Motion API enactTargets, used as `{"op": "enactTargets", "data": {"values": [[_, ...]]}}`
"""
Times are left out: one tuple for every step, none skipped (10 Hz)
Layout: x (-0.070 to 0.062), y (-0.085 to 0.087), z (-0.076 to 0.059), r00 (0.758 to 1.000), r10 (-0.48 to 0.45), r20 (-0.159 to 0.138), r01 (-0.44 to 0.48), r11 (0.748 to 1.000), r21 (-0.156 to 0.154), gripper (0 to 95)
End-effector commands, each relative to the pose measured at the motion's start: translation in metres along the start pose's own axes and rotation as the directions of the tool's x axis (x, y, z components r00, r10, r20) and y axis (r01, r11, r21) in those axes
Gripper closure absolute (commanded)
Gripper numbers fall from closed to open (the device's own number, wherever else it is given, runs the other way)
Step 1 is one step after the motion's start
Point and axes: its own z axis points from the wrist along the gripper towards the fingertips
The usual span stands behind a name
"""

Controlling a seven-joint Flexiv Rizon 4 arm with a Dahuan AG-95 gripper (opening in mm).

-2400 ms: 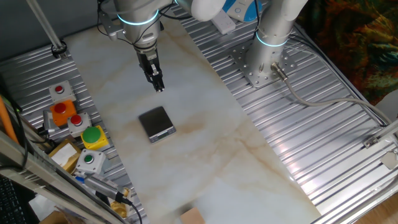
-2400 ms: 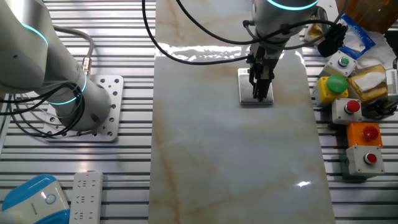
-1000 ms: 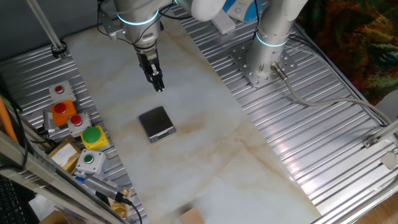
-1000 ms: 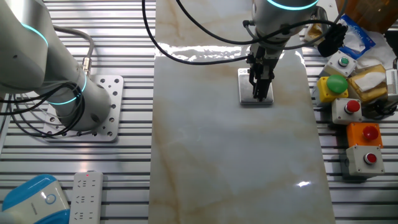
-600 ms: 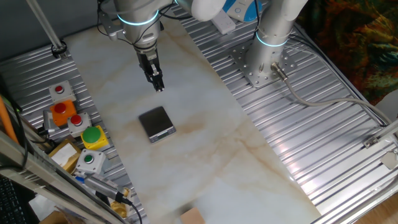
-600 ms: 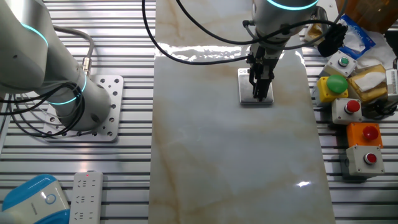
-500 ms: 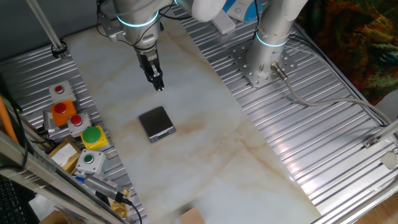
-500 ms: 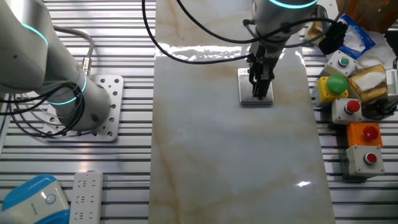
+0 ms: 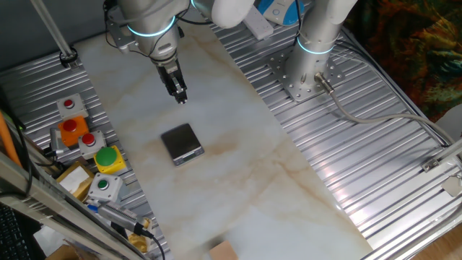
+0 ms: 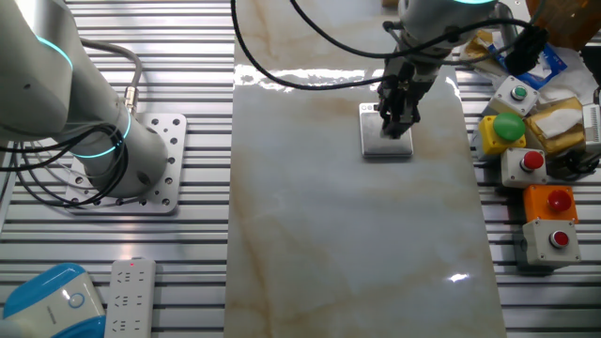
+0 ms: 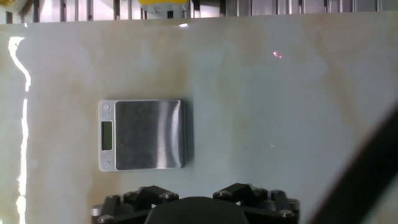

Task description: Place the block on the scale

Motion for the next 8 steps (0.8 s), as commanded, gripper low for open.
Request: {"op": "enactTargets", "data": {"values": [[-0.001,0.0,0.0,1.0,0.001,-0.011,-0.001,1.0,-0.003,95.0],[-0.001,0.0,0.0,1.0,-0.001,-0.011,0.001,1.0,-0.001,95.0],[-0.001,0.0,0.0,1.0,-0.007,-0.011,0.007,1.0,-0.003,95.0],[-0.001,0.0,0.0,1.0,-0.012,-0.01,0.012,1.0,-0.008,95.0],[-0.001,0.001,0.0,1.0,-0.014,-0.011,0.014,1.0,-0.01,95.0],[-0.002,0.005,0.001,1.0,-0.015,-0.01,0.015,1.0,-0.016,95.0],[-0.002,0.016,0.003,1.0,-0.01,-0.011,0.01,1.0,-0.02,95.0],[-0.003,0.039,0.01,1.0,0.005,-0.011,-0.005,1.0,-0.021,95.0]]}}
